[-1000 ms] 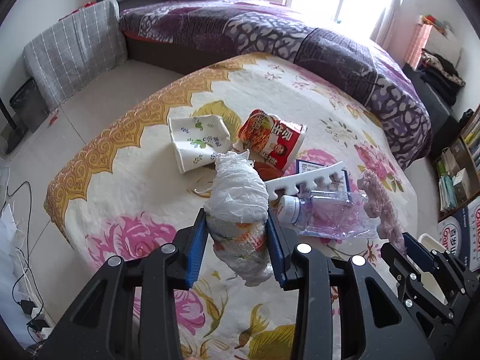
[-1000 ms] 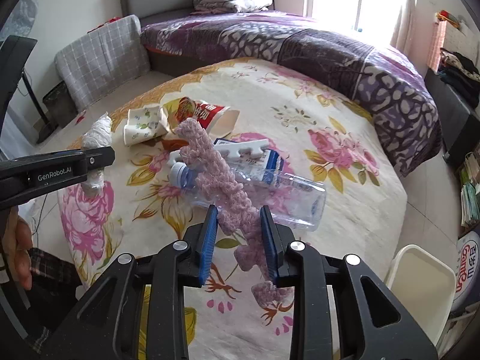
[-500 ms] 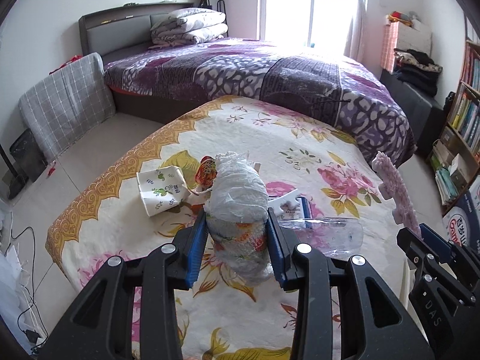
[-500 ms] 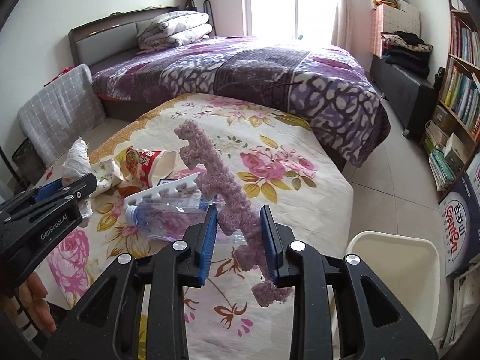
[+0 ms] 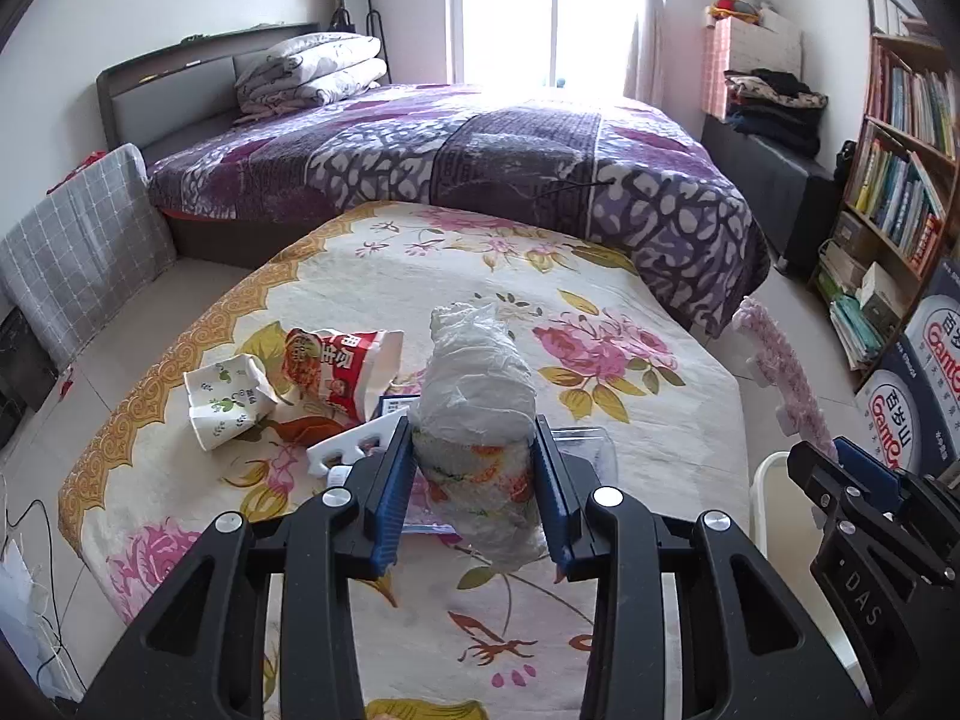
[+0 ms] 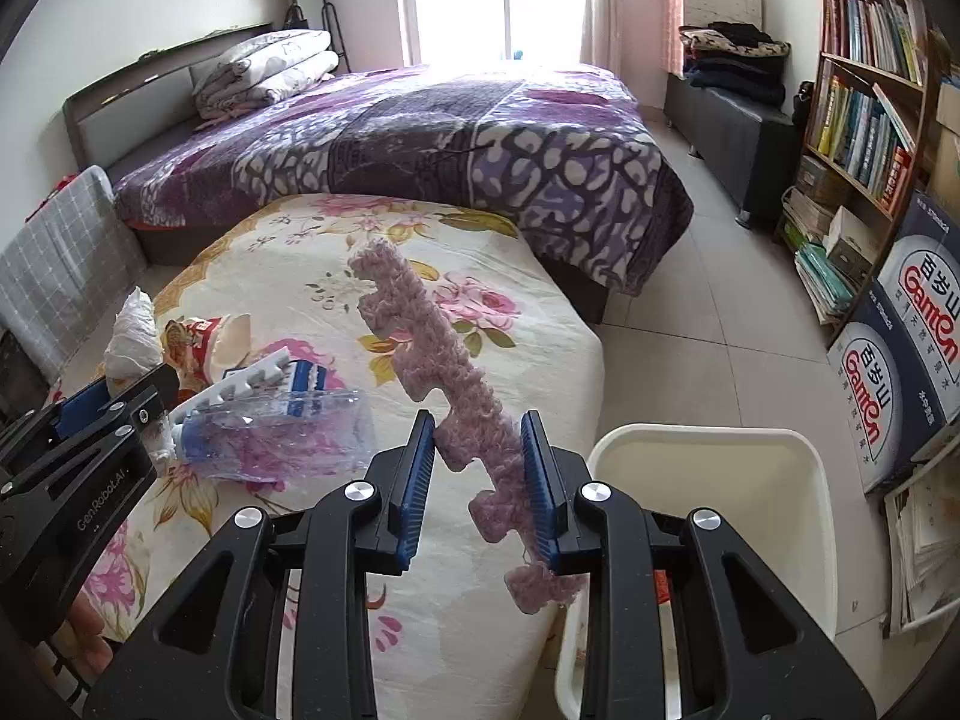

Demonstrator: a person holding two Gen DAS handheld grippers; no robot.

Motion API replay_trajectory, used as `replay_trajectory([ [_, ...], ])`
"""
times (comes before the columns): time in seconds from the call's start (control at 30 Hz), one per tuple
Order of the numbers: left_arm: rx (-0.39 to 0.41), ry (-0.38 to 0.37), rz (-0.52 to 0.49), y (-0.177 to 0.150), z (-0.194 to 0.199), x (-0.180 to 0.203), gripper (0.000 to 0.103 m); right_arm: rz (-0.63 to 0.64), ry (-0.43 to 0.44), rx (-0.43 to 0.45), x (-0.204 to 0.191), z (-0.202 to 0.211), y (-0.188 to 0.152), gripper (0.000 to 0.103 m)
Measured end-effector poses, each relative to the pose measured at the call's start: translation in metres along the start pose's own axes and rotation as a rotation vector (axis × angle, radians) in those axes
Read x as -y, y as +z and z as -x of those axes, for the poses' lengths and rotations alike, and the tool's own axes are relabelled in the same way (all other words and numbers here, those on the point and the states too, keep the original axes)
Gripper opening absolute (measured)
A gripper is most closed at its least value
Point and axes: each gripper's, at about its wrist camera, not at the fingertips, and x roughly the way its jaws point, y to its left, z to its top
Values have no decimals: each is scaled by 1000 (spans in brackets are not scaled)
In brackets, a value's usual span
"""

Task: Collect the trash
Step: 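Drop the pink foam strip into the bin with the right tool while the left tool carries the tissue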

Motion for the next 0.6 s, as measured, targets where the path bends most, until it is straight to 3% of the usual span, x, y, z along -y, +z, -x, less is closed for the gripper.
replay_trajectory([
  [0.5, -24, -113, -107, -11, -8, 70, 38, -298, -163, -89, 108, 1, -10, 32],
  [0.6, -33, -144, -131, -14, -9, 85, 38, -342, -202, -85, 126, 6, -13, 45],
])
